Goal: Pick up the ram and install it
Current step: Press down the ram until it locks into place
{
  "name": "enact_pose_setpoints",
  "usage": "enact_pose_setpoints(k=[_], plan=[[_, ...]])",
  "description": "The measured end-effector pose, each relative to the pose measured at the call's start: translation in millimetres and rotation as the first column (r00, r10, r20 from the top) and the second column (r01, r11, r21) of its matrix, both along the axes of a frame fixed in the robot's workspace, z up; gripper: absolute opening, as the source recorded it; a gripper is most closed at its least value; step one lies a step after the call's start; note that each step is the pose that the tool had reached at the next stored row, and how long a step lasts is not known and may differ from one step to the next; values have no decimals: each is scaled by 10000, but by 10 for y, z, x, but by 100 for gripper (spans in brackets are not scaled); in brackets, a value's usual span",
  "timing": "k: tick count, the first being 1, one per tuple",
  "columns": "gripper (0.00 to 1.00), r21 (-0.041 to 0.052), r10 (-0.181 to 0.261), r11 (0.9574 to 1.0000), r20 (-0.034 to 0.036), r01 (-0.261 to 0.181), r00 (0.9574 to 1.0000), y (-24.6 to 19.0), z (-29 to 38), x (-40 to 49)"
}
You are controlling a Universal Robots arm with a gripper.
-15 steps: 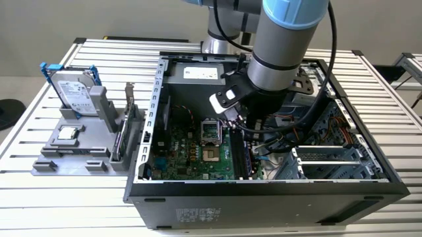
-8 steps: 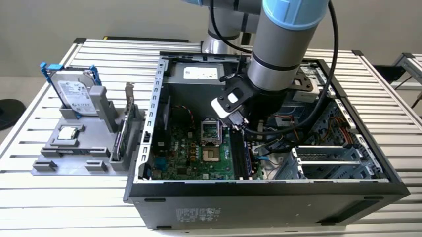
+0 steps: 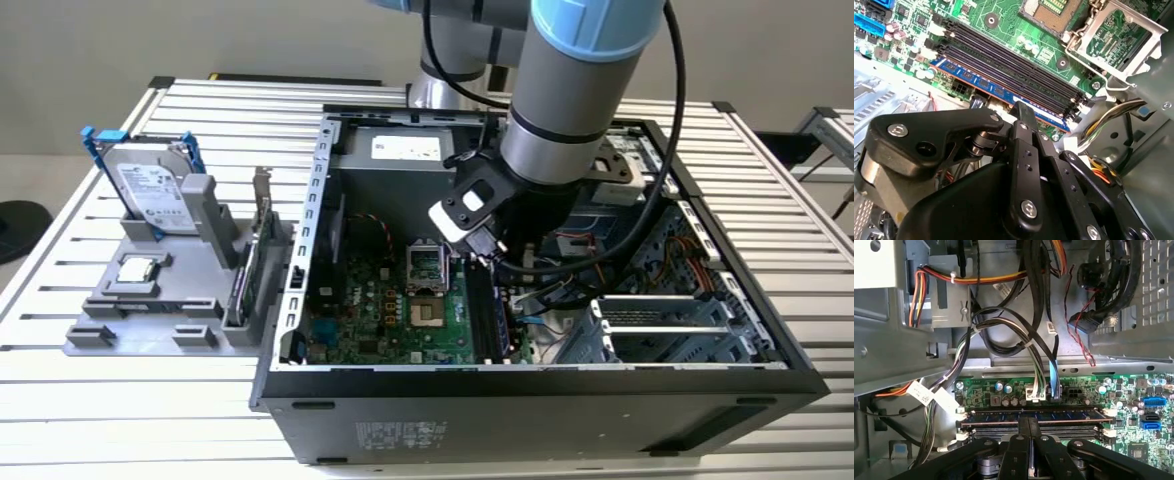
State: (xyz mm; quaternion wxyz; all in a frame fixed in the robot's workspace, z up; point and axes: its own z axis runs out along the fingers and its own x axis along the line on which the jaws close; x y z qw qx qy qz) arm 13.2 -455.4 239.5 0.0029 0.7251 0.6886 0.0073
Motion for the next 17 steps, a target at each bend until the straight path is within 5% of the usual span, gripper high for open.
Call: enact_pose_setpoints(k=[17], plan=[[0, 79, 70, 9999, -1, -70, 10000, 31, -170, 5]])
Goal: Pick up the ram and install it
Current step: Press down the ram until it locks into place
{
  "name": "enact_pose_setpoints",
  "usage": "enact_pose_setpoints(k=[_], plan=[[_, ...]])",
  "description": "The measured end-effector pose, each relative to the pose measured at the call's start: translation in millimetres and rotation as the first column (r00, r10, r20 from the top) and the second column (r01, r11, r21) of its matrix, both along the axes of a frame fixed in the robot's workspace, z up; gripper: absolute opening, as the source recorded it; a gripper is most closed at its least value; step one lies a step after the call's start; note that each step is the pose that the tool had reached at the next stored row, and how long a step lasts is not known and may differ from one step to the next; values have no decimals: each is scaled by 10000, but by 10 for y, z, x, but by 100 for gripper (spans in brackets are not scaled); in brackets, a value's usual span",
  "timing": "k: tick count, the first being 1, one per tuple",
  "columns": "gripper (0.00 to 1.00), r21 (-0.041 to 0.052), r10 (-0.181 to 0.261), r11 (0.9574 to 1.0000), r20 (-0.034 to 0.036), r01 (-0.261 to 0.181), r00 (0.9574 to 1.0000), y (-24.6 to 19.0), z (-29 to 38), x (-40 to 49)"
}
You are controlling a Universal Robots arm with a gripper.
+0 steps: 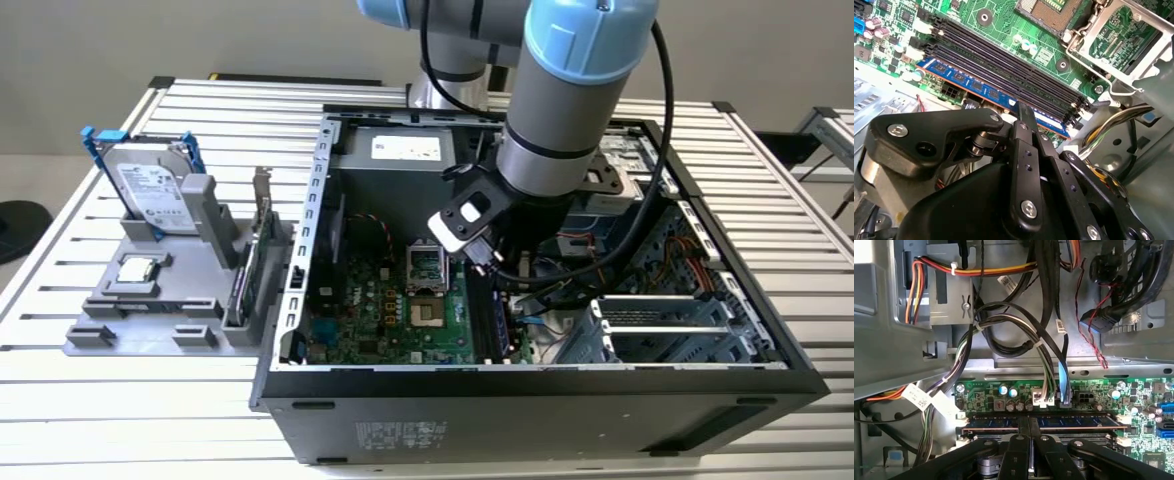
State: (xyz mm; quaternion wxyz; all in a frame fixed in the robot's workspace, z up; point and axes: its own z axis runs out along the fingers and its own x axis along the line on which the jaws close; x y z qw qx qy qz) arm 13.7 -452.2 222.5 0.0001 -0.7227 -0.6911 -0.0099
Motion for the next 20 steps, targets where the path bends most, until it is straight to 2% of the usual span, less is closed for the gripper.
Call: enact_pose_setpoints(k=[8, 20], plan=[[0, -2, 0, 10000, -2, 0, 10000, 0, -2, 0], [0, 0, 1, 10000, -2, -1, 10000, 0, -43, 0]])
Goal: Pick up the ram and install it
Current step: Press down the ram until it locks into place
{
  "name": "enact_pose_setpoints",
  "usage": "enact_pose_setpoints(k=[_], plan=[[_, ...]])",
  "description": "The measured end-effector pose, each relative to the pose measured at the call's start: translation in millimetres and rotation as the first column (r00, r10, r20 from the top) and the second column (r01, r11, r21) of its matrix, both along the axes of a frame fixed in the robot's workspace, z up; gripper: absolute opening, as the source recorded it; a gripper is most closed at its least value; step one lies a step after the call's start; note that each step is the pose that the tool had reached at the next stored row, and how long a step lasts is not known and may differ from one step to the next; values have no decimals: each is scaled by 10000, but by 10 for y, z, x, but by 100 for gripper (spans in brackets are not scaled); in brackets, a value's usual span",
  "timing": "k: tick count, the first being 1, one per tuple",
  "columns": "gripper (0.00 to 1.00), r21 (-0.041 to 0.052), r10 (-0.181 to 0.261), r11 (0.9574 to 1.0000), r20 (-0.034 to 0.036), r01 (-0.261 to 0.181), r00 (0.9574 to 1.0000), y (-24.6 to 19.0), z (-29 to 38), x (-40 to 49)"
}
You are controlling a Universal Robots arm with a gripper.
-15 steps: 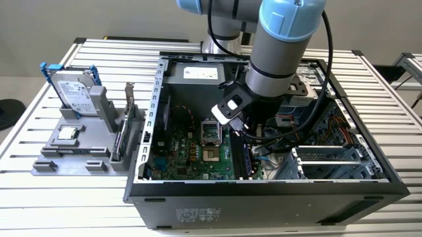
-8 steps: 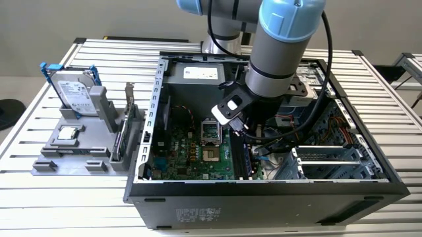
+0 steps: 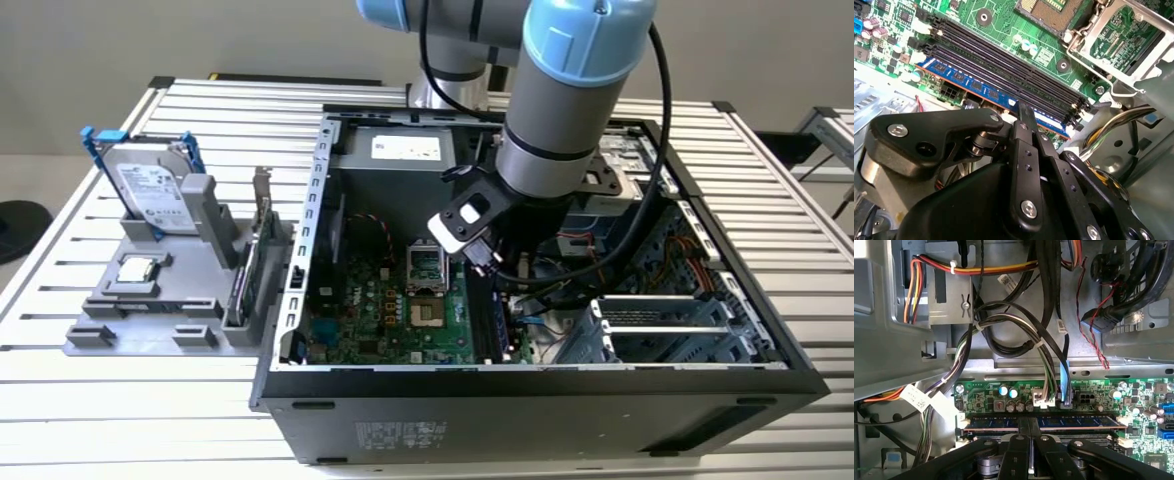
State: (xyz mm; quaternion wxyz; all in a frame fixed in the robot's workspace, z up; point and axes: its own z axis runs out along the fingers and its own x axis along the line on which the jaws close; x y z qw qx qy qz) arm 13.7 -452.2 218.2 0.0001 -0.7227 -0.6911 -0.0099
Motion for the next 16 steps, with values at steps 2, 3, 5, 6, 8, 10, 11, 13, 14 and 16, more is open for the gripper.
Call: enact_pose_setpoints(k=[2, 3, 5, 6, 8, 10, 11, 13, 14, 16], plan=[[0, -1, 0, 10000, 0, 0, 10000, 0, 0, 0], [0, -2, 0, 10000, -1, 0, 10000, 0, 0, 0], [0, -1, 0, 10000, -1, 0, 10000, 0, -1, 0], [0, -1, 0, 10000, -1, 0, 10000, 0, -1, 0], [0, -1, 0, 10000, -1, 0, 10000, 0, -2, 0], [0, -2, 0, 10000, -1, 0, 10000, 0, -2, 0], [0, -1, 0, 10000, -1, 0, 10000, 0, -1, 0], [0, 5, 0, 10000, 1, 0, 10000, 1, 16, 0], [0, 35, -1, 10000, 7, 1, 10000, 6, 37, 1], [0, 7, -1, 10000, 2, 1, 10000, 2, 123, 0]])
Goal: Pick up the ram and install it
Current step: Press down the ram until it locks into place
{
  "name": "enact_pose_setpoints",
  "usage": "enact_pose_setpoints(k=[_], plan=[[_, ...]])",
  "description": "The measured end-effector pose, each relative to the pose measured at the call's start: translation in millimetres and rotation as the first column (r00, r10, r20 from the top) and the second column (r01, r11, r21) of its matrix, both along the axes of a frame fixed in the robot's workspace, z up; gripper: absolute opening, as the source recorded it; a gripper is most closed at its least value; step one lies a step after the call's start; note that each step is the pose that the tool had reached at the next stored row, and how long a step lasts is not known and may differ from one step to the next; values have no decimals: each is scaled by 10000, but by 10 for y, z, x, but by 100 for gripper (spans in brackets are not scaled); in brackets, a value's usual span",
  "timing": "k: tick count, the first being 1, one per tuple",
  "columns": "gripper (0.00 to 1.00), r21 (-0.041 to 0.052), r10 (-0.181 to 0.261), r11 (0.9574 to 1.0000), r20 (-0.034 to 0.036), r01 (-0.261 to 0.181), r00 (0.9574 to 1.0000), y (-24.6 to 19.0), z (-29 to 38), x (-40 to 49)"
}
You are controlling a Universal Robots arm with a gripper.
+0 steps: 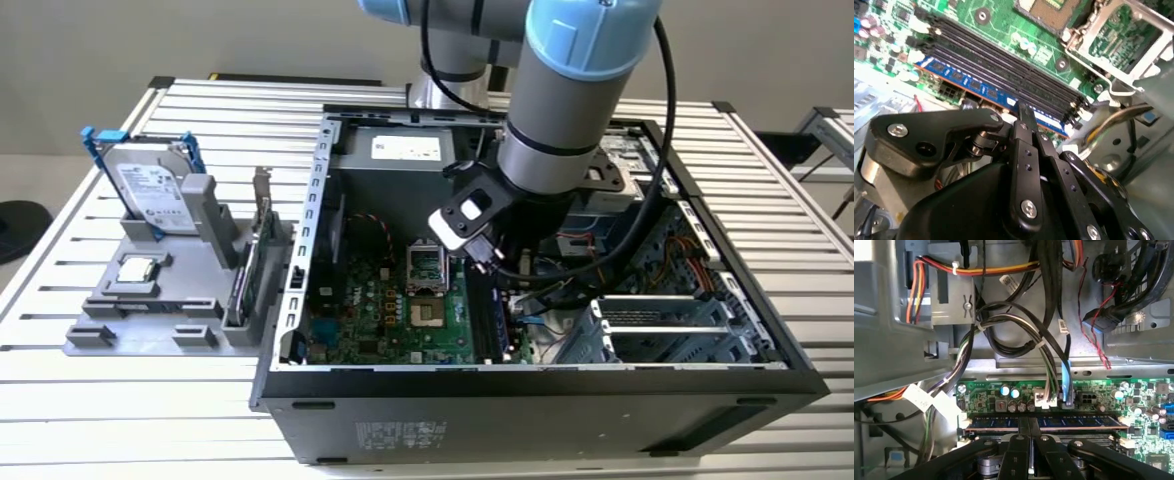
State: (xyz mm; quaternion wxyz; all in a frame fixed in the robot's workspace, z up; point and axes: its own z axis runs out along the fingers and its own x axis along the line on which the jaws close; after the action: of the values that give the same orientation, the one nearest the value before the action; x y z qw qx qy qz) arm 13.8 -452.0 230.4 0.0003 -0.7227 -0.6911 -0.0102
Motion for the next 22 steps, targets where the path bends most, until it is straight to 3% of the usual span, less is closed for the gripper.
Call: enact_pose_setpoints(k=[9, 22], plan=[[0, -8, 1, 10000, -1, -1, 10000, -1, 412, 0], [0, -10, 0, 10000, 0, 0, 10000, -2, 904, 0]])
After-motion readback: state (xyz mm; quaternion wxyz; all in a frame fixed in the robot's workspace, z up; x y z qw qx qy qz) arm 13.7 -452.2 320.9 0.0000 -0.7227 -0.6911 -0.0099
